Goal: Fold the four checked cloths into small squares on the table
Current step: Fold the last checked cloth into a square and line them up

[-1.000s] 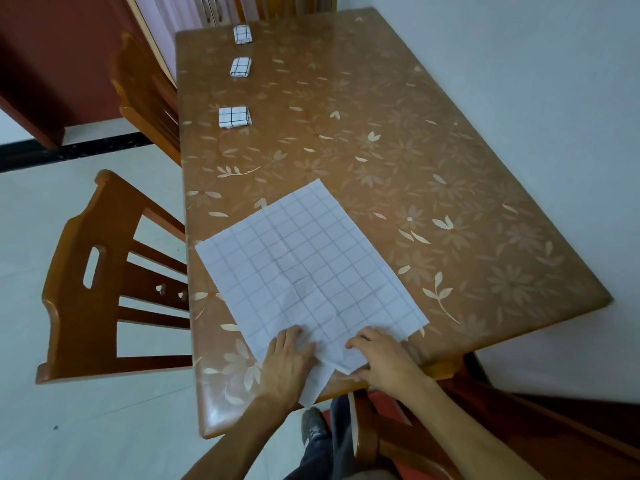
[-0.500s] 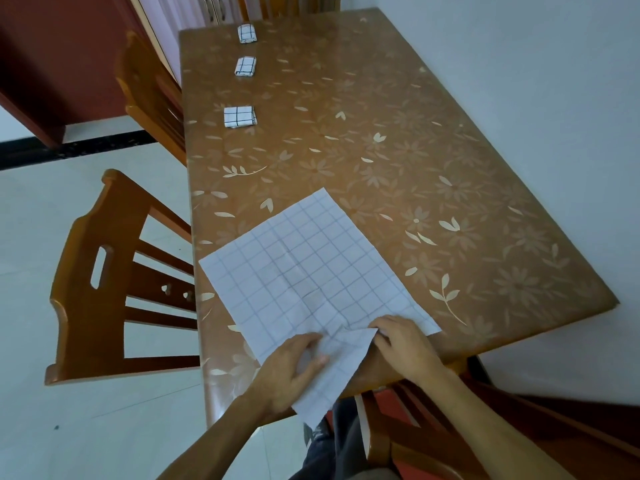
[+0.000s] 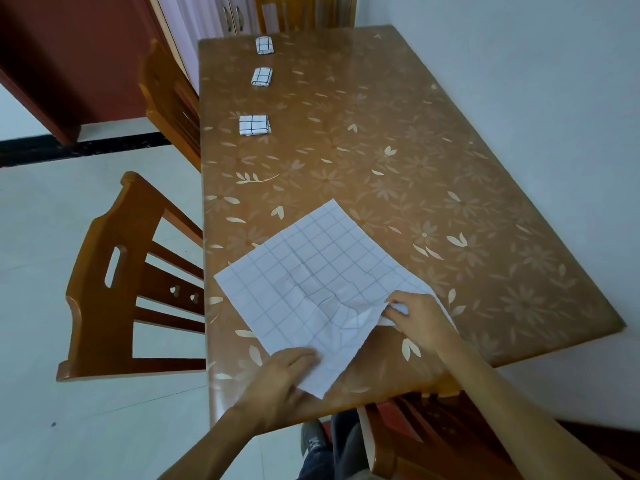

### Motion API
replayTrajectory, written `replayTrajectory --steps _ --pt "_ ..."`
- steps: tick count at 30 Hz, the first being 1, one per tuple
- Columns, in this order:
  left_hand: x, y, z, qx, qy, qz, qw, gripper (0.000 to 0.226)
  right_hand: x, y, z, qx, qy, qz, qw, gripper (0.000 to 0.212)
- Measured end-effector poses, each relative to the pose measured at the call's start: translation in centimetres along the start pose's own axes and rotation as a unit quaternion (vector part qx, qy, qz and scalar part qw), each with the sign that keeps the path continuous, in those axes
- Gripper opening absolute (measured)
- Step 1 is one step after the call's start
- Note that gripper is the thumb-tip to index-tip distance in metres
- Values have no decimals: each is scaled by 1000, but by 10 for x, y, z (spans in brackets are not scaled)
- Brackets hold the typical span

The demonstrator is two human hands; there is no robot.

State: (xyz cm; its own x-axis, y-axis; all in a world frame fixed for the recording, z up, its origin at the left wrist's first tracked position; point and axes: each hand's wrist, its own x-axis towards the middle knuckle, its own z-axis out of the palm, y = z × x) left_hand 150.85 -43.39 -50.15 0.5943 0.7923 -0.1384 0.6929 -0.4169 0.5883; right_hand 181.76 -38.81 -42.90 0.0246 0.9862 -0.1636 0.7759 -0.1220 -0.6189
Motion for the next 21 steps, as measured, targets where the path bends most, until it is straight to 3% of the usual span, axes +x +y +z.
replayTrajectory --steps 2,4,6,7,9,11,12,14,17,21 --pt "4 -6 -2 -93 49 -73 992 34 -3 -2 -5 21 -42 2 999 7" --pt "10 -4 -10 -211 82 -129 966 16 -5 3 -13 20 -114 20 993 31" --pt "15 2 -23 -319 110 -217 916 8 -5 15 -20 -75 -188 34 979 54" --pt "15 0 -27 -364 106 -269 886 10 -6 20 -22 -123 -199 38 971 55" --pt "12 -10 -30 -419 84 -328 843 25 -6 30 -32 -156 -178 45 971 37" --pt "7 -23 -33 -464 70 -341 814 42 -7 36 -43 -127 -146 47 980 13" --pt "5 -28 -33 -483 68 -349 800 50 -6 38 -48 -93 -131 48 986 13" --pt "2 -36 -33 -488 86 -367 788 55 -2 36 -57 14 -99 77 992 25" --pt "-3 -43 -30 -457 99 -366 805 41 8 30 -67 148 -53 103 982 15" --pt "-6 -36 -43 -457 86 -310 830 46 19 25 -77 162 -40 118 979 31"
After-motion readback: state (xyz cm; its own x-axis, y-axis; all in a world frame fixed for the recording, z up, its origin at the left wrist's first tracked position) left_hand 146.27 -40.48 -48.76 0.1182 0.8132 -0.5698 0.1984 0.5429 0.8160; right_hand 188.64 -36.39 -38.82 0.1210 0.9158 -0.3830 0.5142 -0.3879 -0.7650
